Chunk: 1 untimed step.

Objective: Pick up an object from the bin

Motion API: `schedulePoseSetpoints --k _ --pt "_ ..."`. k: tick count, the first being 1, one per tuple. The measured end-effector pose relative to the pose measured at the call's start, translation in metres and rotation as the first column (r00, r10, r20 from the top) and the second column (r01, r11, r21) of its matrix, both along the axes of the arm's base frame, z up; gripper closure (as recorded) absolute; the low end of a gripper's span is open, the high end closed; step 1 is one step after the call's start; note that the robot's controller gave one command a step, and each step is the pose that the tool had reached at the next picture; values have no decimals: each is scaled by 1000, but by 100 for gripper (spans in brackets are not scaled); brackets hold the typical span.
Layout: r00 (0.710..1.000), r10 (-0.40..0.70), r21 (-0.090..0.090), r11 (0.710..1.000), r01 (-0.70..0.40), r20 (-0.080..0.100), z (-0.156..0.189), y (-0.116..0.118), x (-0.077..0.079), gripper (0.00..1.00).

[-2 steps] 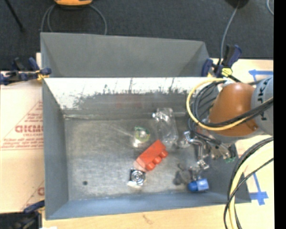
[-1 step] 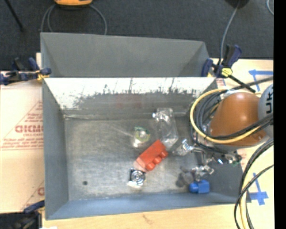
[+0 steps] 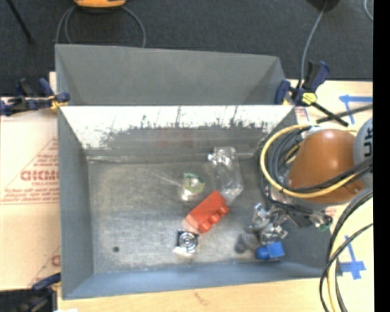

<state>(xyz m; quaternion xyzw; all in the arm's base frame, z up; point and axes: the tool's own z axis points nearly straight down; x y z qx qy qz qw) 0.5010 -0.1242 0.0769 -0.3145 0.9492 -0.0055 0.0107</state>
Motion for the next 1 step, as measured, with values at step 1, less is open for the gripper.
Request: schedulePoseSetpoints --k 1 --pt "1000 -9 1 1000 9 -16 9 -2 3 100"
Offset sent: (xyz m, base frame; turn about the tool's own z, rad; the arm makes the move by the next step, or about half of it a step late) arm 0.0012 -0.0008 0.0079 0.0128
